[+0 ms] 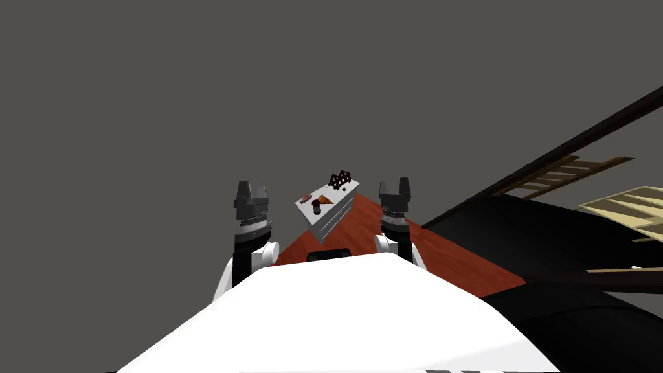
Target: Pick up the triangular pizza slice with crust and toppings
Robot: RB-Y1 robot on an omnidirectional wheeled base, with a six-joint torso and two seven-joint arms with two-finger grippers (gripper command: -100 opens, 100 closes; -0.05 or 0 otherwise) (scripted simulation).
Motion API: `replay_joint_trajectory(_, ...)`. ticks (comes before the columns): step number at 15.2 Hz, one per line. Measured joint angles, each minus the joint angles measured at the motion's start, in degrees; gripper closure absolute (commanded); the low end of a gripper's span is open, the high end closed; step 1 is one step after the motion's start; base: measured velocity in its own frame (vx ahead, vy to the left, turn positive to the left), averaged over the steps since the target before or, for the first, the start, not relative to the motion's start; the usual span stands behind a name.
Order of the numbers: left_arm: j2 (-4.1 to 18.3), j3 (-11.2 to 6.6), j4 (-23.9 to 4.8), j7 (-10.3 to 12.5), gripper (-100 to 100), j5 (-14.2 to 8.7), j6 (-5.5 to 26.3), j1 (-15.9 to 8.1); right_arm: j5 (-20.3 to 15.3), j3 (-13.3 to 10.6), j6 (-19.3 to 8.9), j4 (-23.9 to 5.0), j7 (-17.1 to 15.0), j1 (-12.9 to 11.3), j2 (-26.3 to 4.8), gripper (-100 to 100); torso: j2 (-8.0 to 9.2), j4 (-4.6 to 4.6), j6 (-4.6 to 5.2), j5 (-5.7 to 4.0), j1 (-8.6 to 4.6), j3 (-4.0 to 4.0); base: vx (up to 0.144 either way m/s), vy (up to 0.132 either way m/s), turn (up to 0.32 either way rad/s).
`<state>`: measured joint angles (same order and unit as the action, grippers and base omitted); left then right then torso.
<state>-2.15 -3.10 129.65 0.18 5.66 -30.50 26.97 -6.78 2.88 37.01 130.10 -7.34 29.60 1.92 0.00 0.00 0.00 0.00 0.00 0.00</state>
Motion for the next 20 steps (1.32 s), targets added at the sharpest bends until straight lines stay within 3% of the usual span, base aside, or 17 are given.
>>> replay_joint_trajectory(7,5.89,-3.08,-2.51,-0.05,-100,-1.49,6.71,-0.73,0.00,-0.01,0.00,0.00,0.00,-0.01,0.00,0,0.02,0.00,0.03,-0.01,-0.06,0.01,-0.006,-0.020,-0.192)
replay_joint_trajectory(20,11.27,-9.58,-7.52,-0.04,-100,-4.58,21.02,-2.67,0.00,0.00,0.00,0.00,0.00,-0.01,0.00,0,-0.03,-0.01,0.03,-0.01,-0.06,-0.02,0.003,-0.017,-0.188)
